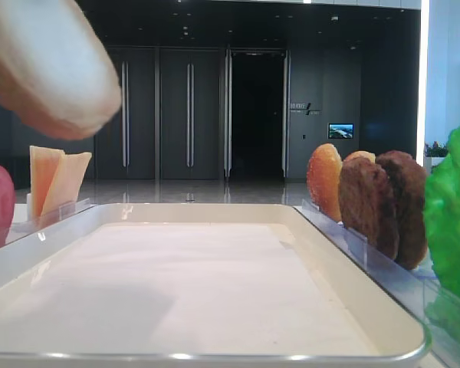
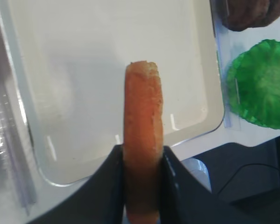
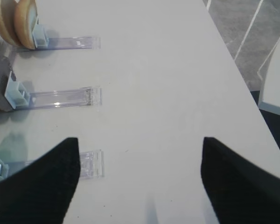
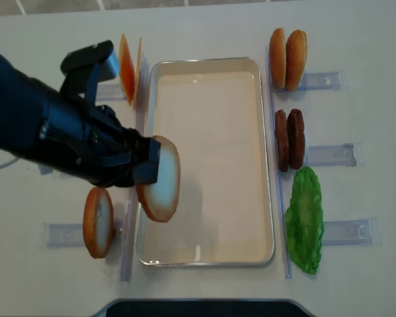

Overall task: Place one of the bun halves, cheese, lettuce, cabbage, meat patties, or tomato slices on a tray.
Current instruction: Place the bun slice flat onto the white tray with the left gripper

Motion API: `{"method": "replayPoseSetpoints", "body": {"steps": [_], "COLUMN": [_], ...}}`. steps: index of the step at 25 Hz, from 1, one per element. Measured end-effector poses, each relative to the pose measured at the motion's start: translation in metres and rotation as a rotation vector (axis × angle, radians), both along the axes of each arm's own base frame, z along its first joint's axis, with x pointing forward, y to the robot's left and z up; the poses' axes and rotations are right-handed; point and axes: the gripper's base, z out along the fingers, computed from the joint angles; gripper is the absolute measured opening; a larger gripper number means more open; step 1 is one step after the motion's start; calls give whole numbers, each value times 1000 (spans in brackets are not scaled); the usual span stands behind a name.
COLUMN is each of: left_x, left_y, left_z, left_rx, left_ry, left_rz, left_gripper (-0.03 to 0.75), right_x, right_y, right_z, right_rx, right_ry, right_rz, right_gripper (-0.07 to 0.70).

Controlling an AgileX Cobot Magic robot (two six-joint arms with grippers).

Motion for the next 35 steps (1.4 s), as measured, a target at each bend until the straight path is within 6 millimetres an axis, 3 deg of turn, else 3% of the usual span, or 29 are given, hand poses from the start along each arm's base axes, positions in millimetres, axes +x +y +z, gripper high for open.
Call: {"method": "replayPoseSetpoints", "body": {"steps": [10,16,25,35], "left_x": [11,26,42,48], "left_y": [1,-14,-24,-26], "left_z": [-45,-68,-114,-137], "left_rx": [-239,-320,-282,-255], "left_ry": [-39,-24,82,124], "left_rz": [-67,-113,-117,-105], "left_gripper": [147,147,147,147], "right_x": [0,0,0,0], "right_y": [0,0,0,0], "right_z": [0,0,0,0], "right_rx": [0,0,0,0], "right_ry": [0,0,0,0], "right_rz": [0,0,0,0], "right_gripper": [541,541,541,541]}}
